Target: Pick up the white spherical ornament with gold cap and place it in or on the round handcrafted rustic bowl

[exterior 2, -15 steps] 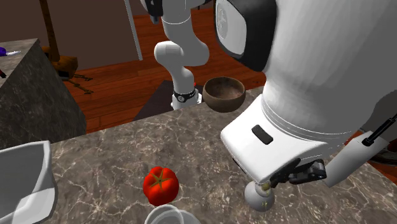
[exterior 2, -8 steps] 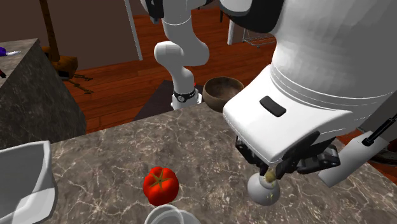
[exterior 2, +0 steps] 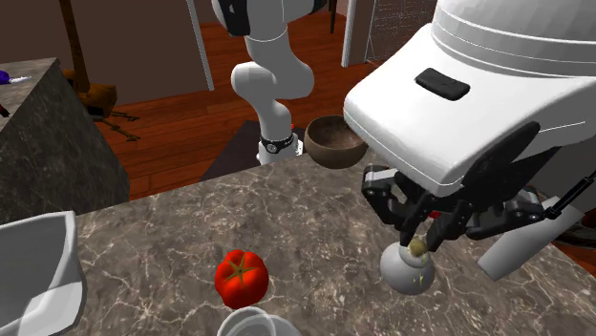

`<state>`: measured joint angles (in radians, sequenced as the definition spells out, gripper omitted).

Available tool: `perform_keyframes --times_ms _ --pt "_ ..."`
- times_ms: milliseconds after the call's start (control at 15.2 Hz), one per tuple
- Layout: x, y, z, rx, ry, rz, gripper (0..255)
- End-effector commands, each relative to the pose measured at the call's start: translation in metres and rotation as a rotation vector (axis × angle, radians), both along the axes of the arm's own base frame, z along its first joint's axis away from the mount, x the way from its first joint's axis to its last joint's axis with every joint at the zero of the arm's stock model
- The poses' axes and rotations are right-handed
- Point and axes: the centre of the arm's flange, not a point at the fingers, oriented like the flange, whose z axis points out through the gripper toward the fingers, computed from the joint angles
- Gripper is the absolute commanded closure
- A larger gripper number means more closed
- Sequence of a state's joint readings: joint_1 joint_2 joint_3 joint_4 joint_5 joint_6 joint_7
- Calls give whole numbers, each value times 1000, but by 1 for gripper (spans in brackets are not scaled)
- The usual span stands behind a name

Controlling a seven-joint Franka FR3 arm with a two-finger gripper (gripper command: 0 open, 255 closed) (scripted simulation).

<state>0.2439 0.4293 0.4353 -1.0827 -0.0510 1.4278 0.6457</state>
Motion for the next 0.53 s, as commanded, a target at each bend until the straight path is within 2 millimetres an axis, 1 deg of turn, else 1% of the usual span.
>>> perform_keyframes --times_ms 0,132,198,462 --pt "-1 0 11 0 0 0 255" --pt "-1 0 22 0 0 0 255" --pt "-1 0 23 0 0 0 255" --pt "-51 -17 28 0 0 0 255"
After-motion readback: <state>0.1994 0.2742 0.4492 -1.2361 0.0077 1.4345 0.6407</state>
